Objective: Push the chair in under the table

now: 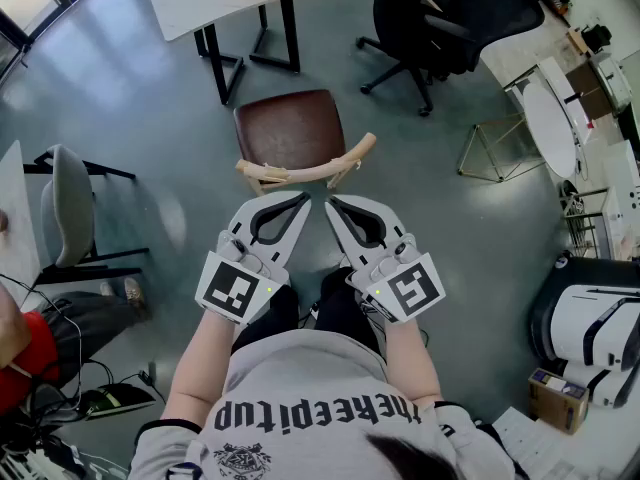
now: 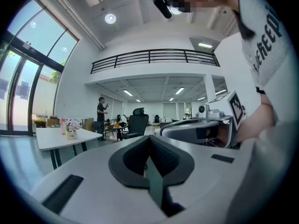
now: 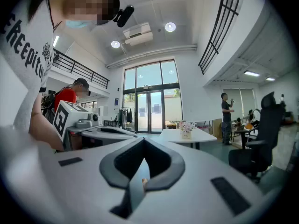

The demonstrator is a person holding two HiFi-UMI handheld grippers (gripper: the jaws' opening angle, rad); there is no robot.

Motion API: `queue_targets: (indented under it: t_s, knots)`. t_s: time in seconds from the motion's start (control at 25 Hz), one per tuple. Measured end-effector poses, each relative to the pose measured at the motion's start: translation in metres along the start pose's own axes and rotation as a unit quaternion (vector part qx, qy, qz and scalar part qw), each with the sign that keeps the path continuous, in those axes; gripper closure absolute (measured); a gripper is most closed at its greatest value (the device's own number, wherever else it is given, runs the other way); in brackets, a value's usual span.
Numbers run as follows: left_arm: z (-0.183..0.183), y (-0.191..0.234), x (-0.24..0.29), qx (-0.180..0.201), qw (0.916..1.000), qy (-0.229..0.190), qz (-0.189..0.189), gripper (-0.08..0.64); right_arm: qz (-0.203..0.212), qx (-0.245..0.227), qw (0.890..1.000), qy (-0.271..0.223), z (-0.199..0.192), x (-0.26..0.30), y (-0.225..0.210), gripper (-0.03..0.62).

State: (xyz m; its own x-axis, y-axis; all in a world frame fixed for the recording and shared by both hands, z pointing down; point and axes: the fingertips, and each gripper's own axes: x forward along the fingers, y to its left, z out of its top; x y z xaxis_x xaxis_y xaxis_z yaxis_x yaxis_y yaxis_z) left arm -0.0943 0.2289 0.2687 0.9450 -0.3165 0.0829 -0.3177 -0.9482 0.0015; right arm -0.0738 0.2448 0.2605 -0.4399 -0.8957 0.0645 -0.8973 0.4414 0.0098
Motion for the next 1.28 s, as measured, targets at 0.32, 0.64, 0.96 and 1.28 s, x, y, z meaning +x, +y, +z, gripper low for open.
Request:
queue_targets:
  t_s: [0.32,0.64,0.96,1.28]
  knots:
    - [0.001,-0.004,-0.005,0.003,1.0000,-0.003,-0.006,0.545,-0.009,0.003,1.000,-0.002,-0.001,-0.005,0.007,0.581]
    - [0.001,0.000,-0.011,0.004,0.9998,-0.004,-0.018,0.545,-0.020,0.002,1.000,0.001,-0.003,-0.001,0.014,0.581]
    - [-0.006,0.008,-0.010,0.024,0.9993,-0.001,-0.029,0.545,-0.040,-0.012,0.999,0.024,-0.011,0.003,0.007,0.581]
    - [-0.016,0.021,0.012,0.030,0.9995,0.004,-0.005,0.543,-0.014,-0.035,0.998,0.059,-0.029,0.010,-0.015,0.580]
